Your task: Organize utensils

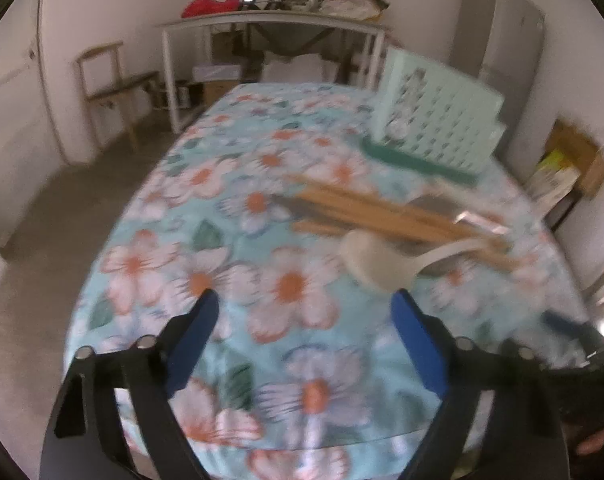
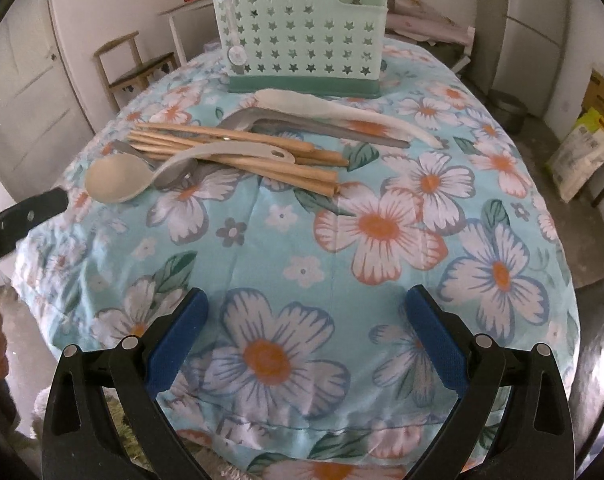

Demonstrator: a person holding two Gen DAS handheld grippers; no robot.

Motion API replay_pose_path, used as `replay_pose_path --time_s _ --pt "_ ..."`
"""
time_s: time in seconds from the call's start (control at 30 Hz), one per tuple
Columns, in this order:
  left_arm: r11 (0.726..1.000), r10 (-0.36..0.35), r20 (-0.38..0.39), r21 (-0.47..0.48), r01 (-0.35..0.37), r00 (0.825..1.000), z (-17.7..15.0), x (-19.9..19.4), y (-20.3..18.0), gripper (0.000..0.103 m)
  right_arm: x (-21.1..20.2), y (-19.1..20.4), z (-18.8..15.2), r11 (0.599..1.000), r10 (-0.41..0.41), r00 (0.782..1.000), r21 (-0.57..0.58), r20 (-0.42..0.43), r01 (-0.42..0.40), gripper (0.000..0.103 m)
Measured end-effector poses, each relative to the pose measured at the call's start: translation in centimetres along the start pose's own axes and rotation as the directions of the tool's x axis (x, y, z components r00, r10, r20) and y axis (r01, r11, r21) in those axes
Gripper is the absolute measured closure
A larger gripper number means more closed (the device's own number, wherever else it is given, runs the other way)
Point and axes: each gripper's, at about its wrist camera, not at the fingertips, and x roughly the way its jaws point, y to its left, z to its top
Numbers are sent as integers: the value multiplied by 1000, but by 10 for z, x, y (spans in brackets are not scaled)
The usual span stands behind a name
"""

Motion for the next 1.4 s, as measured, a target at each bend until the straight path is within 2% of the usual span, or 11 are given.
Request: replay_pose_path --time_s 0.13,0.37,0.53,0.7,0.8,0.97,1.17,1.27,1.3,1.4 --pt "987 -133 -28 -98 130 991 11 8 4 36 -9 -7 1 997 54 998 47 25 -55 8" --pt "930 -280 -83 -270 249 956 16 38 13 55 -13 -5 4 998 53 998 43 32 -55 8" --pt "913 -289 -101 -328 242 952 14 54 18 75 -17 3 4 998 54 997 11 52 -54 11" --pt "894 -305 -94 -371 251 948 15 58 24 85 -18 9 4 999 51 997 -2 59 -51 17" --pt "882 -327 -92 -386 269 941 14 59 26 99 -20 11 4 999 46 997 -1 62 -46 21" --pt "891 -328 -100 -363 273 939 14 46 30 99 -28 11 4 999 36 995 7 89 -37 28" --pt "915 -270 -119 -341 216 955 9 25 59 99 -41 2 12 995 83 987 40 138 -89 44" --pt "913 -273 -125 -348 215 954 4 23 73 99 -40 -3 24 980 173 975 74 137 -184 51" --pt "908 -283 -128 -356 223 950 3 24 76 99 -34 -7 31 963 233 965 108 120 -246 53" --pt "892 -312 -129 -380 244 941 -1 26 83 99 -17 -9 45 914 353 933 189 74 -360 62"
